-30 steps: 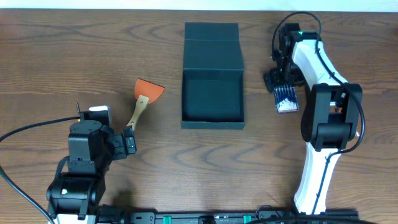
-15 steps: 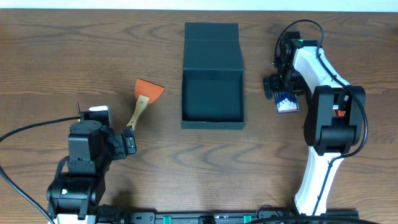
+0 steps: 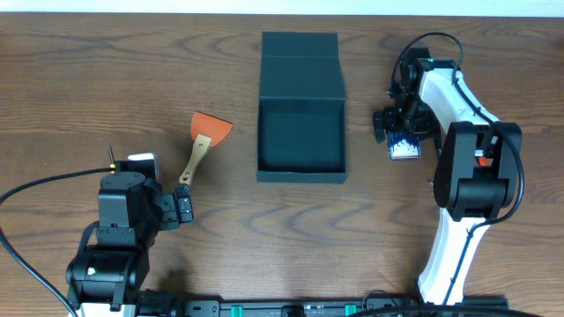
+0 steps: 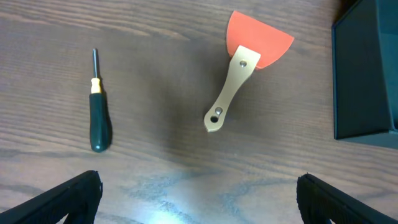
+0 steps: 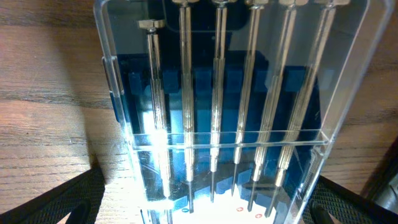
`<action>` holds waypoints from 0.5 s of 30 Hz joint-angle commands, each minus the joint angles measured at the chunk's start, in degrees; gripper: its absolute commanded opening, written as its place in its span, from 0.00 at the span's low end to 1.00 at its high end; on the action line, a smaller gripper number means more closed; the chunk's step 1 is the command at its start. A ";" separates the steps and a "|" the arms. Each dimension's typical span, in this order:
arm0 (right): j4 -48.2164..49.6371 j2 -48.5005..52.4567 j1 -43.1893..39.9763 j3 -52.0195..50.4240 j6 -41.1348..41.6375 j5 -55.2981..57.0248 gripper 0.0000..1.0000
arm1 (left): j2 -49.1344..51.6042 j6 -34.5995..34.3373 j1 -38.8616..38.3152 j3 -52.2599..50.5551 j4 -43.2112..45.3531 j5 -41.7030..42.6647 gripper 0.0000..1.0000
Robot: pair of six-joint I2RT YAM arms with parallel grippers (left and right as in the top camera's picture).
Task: Pack container
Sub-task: 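Lower the right gripper and grasp the blue screwdriver set case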
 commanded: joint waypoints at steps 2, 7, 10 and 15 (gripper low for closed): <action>1.73 3.65 -0.66 -2.64 1.68 0.00 0.99 | -0.09 -0.28 -0.13 1.29 -0.20 -0.24 0.98; 2.45 3.65 -1.22 -2.67 1.88 0.00 0.99 | -0.09 -0.28 -0.13 1.29 -0.20 -0.24 0.98; 2.58 3.65 -1.40 -2.67 1.86 0.07 0.99 | -0.09 -0.28 -0.13 1.29 -0.20 -0.24 0.98; 3.19 3.65 -1.60 -2.67 1.86 0.09 0.99 | -0.09 -0.28 -0.13 1.29 -0.22 -0.24 0.98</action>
